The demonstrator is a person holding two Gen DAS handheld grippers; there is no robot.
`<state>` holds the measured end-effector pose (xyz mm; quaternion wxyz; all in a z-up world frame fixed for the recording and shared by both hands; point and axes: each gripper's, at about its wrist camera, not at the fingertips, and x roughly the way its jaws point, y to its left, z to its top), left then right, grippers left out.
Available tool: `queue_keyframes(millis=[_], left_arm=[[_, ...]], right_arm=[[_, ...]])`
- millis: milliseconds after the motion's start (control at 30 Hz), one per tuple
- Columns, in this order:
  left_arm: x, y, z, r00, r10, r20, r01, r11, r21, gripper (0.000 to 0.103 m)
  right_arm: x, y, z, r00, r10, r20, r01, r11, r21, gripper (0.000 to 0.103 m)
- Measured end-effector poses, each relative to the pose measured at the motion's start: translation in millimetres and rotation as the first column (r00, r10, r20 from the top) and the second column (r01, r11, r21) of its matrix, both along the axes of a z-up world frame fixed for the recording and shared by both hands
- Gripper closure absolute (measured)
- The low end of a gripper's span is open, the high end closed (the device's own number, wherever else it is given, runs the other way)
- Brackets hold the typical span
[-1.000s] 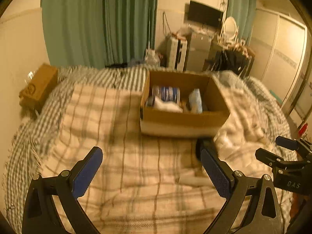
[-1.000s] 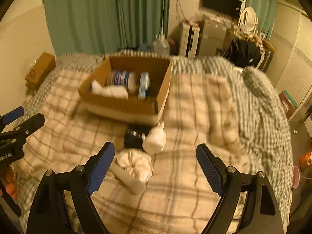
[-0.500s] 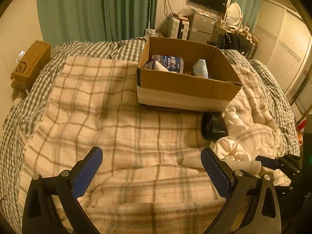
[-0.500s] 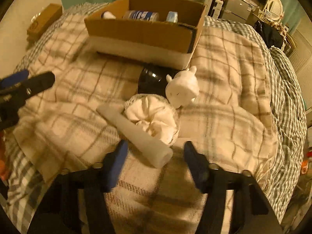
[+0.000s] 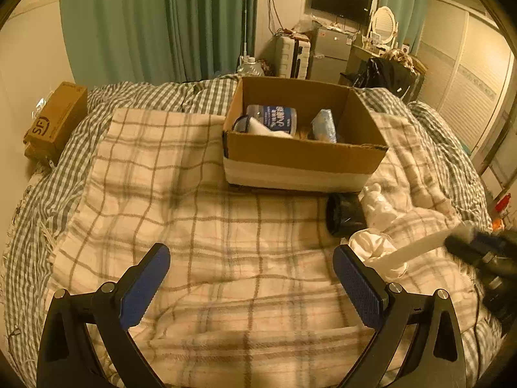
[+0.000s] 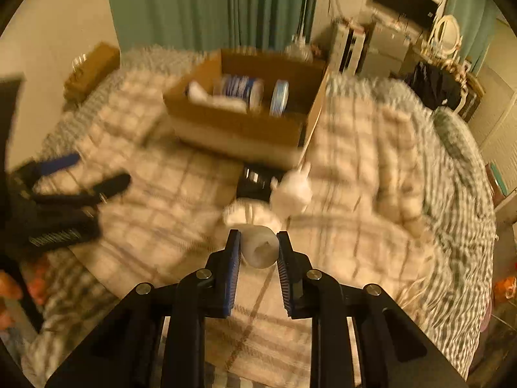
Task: Organize objects
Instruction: 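Grasp the white lace cloth with the left gripper while the right holds the tube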
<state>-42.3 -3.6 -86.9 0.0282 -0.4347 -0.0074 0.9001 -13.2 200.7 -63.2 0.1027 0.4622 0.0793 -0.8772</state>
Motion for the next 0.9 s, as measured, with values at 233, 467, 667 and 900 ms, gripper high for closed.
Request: queue_keyframes(millis=[233, 467, 667, 900], left_arm=[[-9.6, 30.7, -0.3, 0.999, -0.052, 0.015, 0.052, 0.999, -0.01, 0.0], [-30.4, 73.7, -17.7, 0.986, -0.152, 0.061, 0.154, 0.988, -0.029, 0.0], [-52.5, 107.1, -53.2, 0.96, -0.247, 0.131, 0.247, 0.969, 0.013, 0.0], [-68.0, 133.5, -101.1, 0.907, -0.336, 0.252, 0.329, 0.942, 0.07, 0.011]], right_arm=[[4.2, 34.5, 65.2, 0.981, -0.084, -0.176, 0.075, 0.996, -0.054, 0.082], [-10.3, 71.2, 56.7, 0.97, -0.167, -0.175, 0.157, 0.985, -0.069, 0.082], [-28.5, 87.6, 11.5, 0.976, -0.2, -0.086, 0.194, 0.978, -0.075, 0.082], [-41.5, 104.6, -18.3, 0.973, -0.229, -0.031, 0.226, 0.97, -0.089, 0.082]])
